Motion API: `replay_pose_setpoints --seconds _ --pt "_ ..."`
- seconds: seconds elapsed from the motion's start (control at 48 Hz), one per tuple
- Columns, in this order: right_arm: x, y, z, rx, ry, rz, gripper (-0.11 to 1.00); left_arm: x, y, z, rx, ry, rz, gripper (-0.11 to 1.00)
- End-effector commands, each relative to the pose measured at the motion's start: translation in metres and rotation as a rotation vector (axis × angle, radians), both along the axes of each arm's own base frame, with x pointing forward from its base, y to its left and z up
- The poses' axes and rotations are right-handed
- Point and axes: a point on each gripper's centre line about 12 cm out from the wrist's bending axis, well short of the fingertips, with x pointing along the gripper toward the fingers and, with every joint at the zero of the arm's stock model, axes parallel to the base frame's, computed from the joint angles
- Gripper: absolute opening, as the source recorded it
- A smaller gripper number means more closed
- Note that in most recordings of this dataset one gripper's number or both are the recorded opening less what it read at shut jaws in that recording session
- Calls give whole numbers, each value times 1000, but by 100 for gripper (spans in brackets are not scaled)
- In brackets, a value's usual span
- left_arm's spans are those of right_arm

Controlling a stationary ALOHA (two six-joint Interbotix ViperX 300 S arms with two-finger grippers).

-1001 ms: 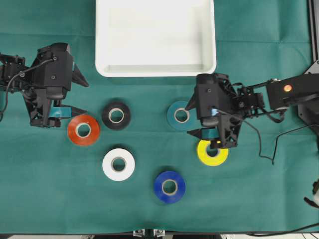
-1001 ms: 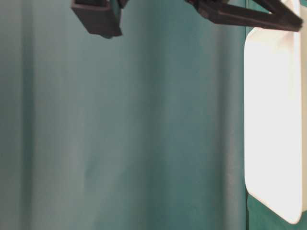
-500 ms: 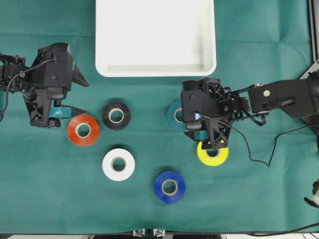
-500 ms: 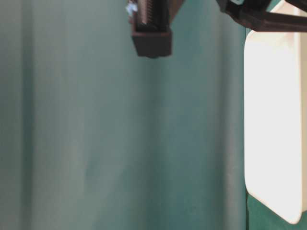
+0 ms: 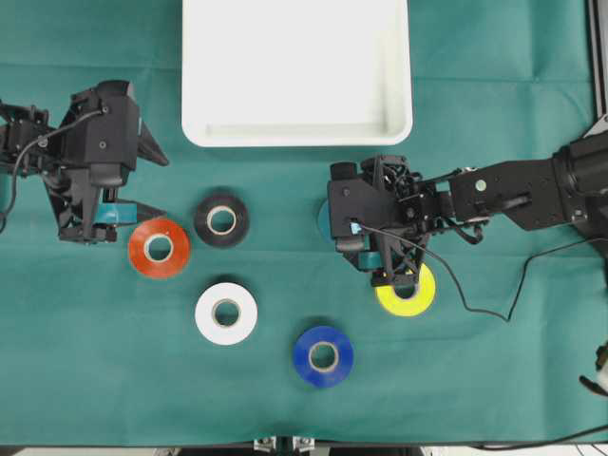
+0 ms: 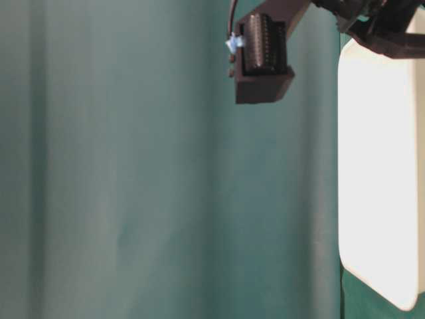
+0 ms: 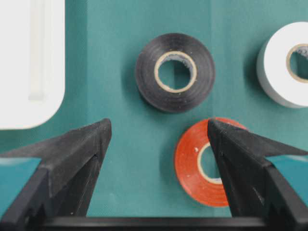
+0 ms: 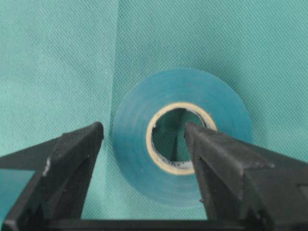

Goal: Put the tape alternately from left to right into the white case.
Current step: 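Close the right gripper on the teal roll's inner rim, then carry the teal roll with the right gripper into the white tray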

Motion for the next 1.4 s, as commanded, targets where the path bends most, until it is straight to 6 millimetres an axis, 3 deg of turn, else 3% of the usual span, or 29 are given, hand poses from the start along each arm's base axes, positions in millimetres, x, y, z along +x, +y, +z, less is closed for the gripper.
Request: replay_pose_setpoints --seconds 0.0,0.125,0.208,0.417,0.688,1.042,1.167,1.376 --pt "6 -2 6 4 -21 -9 80 3 -2 7 -1 -23 -6 88" --pt "7 -2 7 4 -26 -9 78 3 -2 7 -1 -23 -6 88" --pt "7 -2 6 3 -23 -9 71 3 -2 7 -1 -23 -6 88" --pt "9 -3 8 -10 -33 6 26 3 -2 6 -1 -21 -5 88" --pt "10 -2 22 -27 -57 28 26 3 -2 6 -1 -21 -6 88" --pt "-1 -1 82 -20 -163 35 26 1 -2 4 -1 -14 -6 88" --pt "-5 -3 95 -35 -193 46 26 1 -2 4 -1 -14 -6 88" --pt "-3 -29 98 -98 -210 19 26 1 -2 4 -1 -17 -6 88"
